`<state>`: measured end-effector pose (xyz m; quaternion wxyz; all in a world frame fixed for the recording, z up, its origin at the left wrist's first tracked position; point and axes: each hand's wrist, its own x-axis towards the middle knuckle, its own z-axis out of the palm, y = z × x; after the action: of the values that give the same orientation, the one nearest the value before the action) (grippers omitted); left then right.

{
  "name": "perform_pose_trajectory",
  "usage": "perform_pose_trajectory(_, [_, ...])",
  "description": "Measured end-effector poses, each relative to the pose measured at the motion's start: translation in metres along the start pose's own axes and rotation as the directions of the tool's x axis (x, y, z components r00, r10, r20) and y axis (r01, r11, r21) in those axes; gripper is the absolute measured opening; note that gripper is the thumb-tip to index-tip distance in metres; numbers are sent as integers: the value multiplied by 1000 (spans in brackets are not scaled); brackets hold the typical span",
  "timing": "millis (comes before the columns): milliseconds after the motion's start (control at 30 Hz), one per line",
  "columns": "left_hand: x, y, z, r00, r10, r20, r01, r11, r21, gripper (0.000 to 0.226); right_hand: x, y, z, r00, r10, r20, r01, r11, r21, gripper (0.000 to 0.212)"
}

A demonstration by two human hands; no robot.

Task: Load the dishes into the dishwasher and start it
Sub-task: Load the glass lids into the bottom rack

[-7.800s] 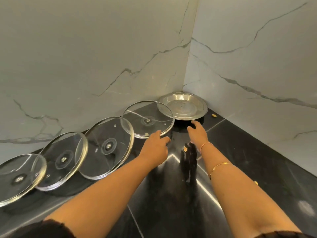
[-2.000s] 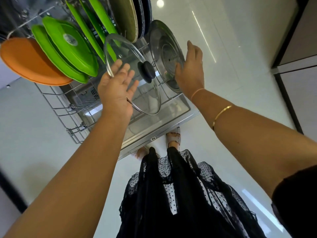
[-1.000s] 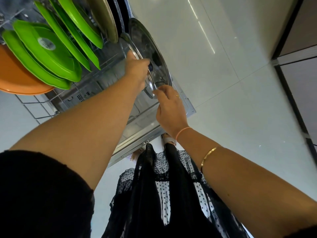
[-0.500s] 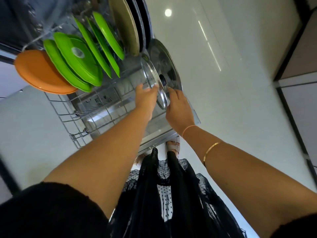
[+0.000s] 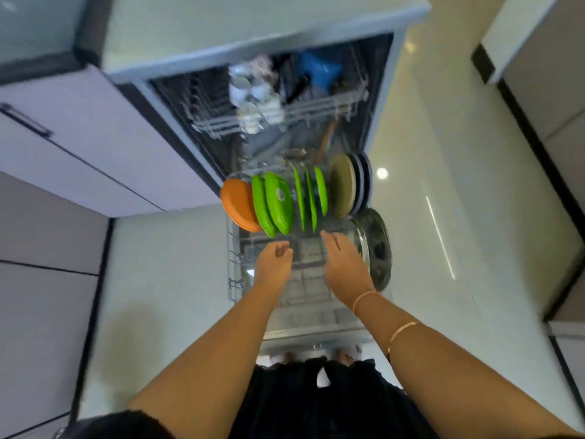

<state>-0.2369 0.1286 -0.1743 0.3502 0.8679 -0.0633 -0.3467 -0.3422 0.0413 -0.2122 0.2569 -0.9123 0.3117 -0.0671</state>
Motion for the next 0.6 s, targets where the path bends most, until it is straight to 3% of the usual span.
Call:
perform_pose_trajectory(167, [-34,4,-84,983,46,-177,-53,998,-33,25,17,-79,-35,959,-279,52,283,953,-106,56])
perform_pose_trajectory(267, [-49,-7,-127,961,133,-244,-127,991,39,24,24,-127,-43,908,-401,123,416,895,-161,50])
perform_pose_trajectory(467, [-64,-38,-209,929,307,-205,-235,920,314,31,33,-228,-39,754,-624,207,657,711,-249,42])
perform_pose_trajectory(600, [-55,-64,-279,916,330,-227,-233,900,369,35,47,-306,-24,698,-694,176,709,637,-301,37])
